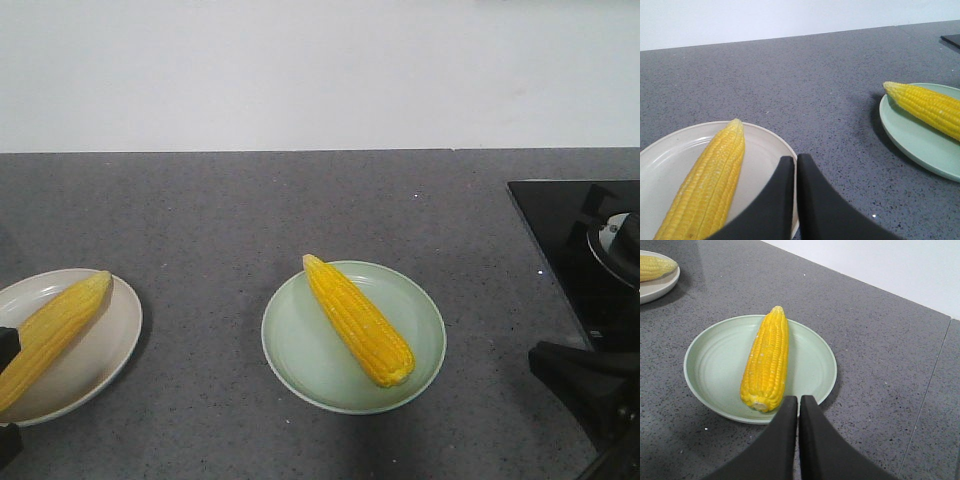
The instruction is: Distribute corn equally
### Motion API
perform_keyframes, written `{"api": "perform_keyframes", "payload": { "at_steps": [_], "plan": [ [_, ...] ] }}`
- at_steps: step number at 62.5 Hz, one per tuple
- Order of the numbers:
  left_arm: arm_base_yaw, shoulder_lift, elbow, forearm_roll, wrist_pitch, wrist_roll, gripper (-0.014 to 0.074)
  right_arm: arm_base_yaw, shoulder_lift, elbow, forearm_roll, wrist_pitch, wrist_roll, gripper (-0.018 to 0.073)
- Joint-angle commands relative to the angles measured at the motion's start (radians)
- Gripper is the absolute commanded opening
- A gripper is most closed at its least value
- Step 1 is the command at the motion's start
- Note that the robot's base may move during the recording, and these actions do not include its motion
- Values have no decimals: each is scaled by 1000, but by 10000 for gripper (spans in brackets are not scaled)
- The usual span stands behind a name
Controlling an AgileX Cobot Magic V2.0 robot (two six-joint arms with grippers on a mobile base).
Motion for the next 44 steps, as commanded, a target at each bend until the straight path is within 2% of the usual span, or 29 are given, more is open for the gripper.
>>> {"api": "perform_keyframes", "payload": {
  "at_steps": [1,44],
  "plan": [
    [2,2,-24,-10,-77,-2,-8,-3,0,-28,6,-57,-2,-6],
    [2,-1,-13,0,-86,-2,-6,-3,0,-28,6,-56,-2,-6]
  ]
}}
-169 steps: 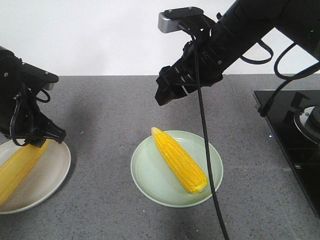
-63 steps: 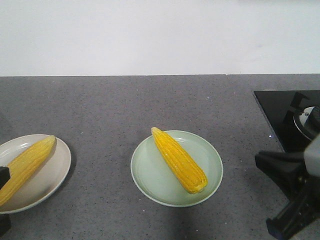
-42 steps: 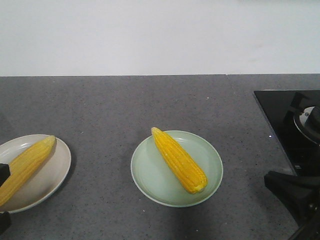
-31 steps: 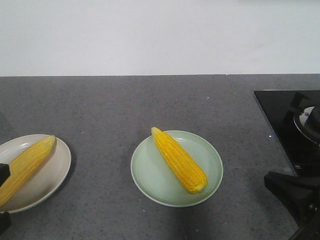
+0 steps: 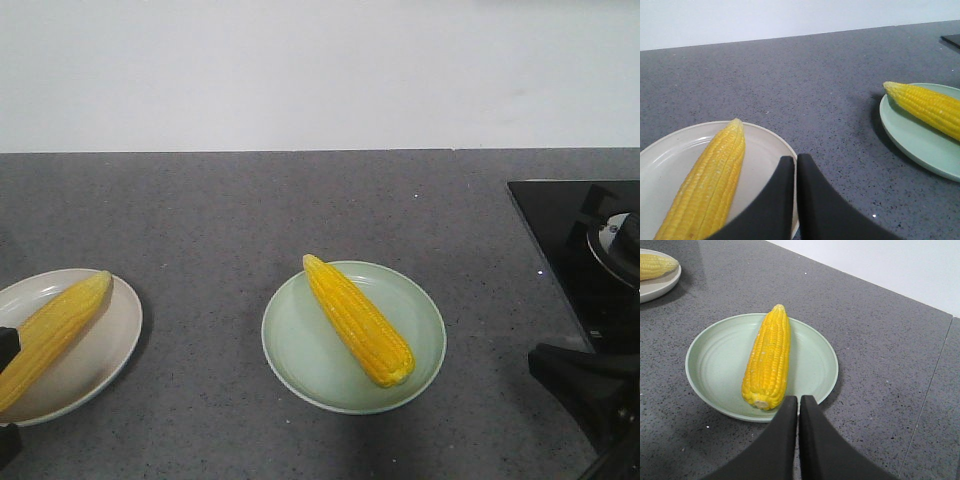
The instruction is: Distribute corn equally
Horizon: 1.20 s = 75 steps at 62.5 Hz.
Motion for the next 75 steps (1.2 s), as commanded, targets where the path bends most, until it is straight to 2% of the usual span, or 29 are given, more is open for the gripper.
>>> {"api": "perform_keyframes", "payload": {
  "at_steps": [1,6,16,22,28,32,42,52,61,75],
  "plan": [
    [2,0,-7,0,-89,-2,-6,-3,1,-28,5,-63,-3,-6],
    [2,0,41,27,-164,-2,-6,-3,1,-28,5,-63,-3,-6],
    [8,-60,222,30,-434,-3,-6,-3,1,-28,5,-63,-3,-6],
    [51,-125,325,-27,-532,-6,-6,-3,1,-28,5,-63,-3,-6],
    [103,-205,406,-78,-575,-6,-6,-3,1,-28,5,-58,-3,-6],
    [136,-259,399,-88,-493,8,-6,-3,1,-28,5,-59,-3,-6],
    [221,-373,403,-87,-415,43,-6,-3,1,-28,5,-59,-3,-6],
    [290,-486,403,-85,-316,43,-6,-3,1,-28,5,-59,-3,-6],
    [325,-569,403,-85,-244,42,-6,-3,1,-28,5,-59,-3,-6],
    [328,-565,403,-85,-231,42,-6,-3,1,-28,5,-59,-3,-6]
  ]
}}
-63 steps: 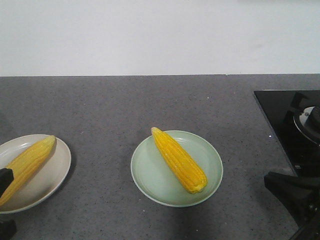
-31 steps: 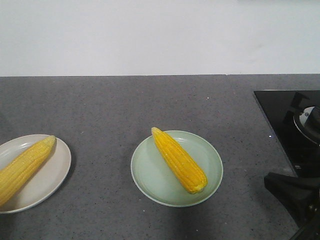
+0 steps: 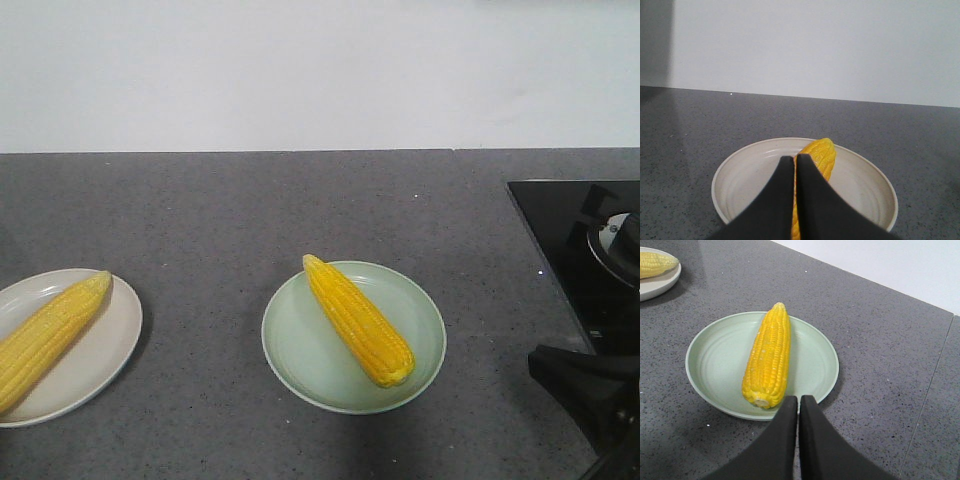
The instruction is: Distribute corn equally
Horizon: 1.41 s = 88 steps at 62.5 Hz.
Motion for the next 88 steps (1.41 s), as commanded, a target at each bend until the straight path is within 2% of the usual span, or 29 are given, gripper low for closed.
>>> {"api": "perform_keyframes", "payload": {
  "at_steps": [1,72,80,88],
  "plan": [
    [2,-16,14,-8,-64,1,-6,-3,1,-28,5,-64,-3,-6],
    [2,-16,13,-8,-64,1,-6,-3,1,-23,5,-64,-3,-6],
    [2,-16,13,-8,-64,1,-6,-3,-18,49,-42,-144,7,-6],
    [2,-16,13,-8,-64,1,-6,-3,-90,175,-78,-346,128,-5]
  ]
}}
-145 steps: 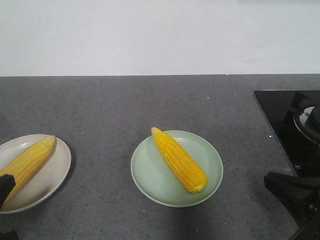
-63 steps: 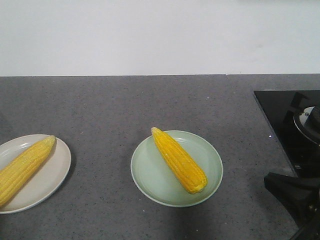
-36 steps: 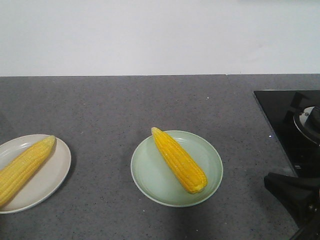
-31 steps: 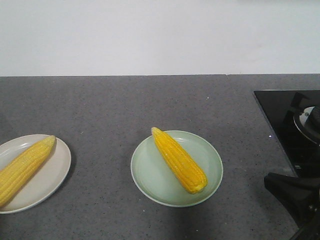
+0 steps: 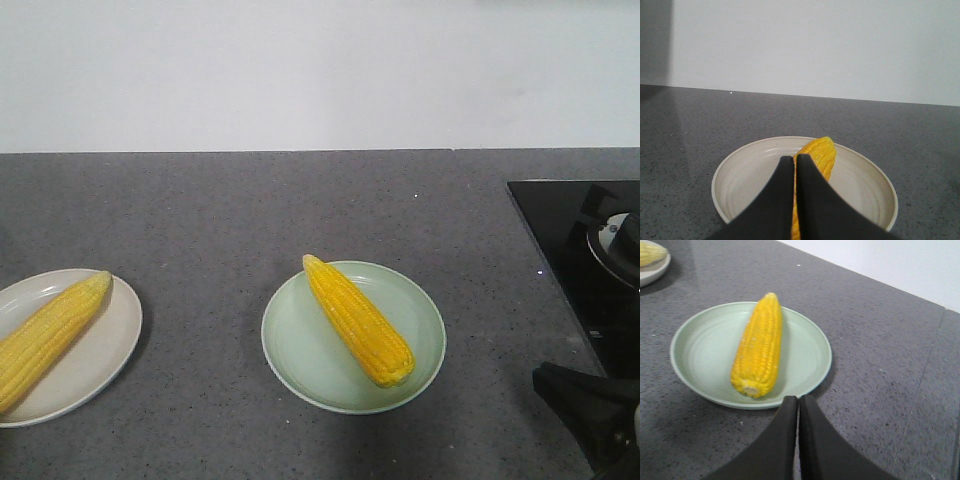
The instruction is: Distribute corn equally
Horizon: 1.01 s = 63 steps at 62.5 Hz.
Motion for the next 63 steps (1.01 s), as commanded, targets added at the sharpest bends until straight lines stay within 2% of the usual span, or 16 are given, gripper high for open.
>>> {"api": "perform_keyframes", "payload": {
  "at_steps": [1,5,10,24,33,43,63],
  "plan": [
    [2,-16,13,-8,-67,1,-6,-3,-54,55,-38,-227,89,-5],
    [2,-16,13,-8,-67,1,-6,-6,-93,94,-93,-291,129,-5],
    [2,-16,13,-8,-67,1,-6,-34,-139,127,-144,-297,160,-5],
    [2,-16,13,-8,-67,1,-6,-230,-242,152,-193,-192,292,-5],
    [2,-16,13,-8,-67,1,-6,-303,-326,152,-267,-150,340,-5],
    [2,-16,13,-8,-67,1,-6,-354,-399,158,-345,-118,408,-5],
    [2,-16,13,-8,-67,1,-6,-375,-490,328,-359,-278,517,-5]
  ]
}}
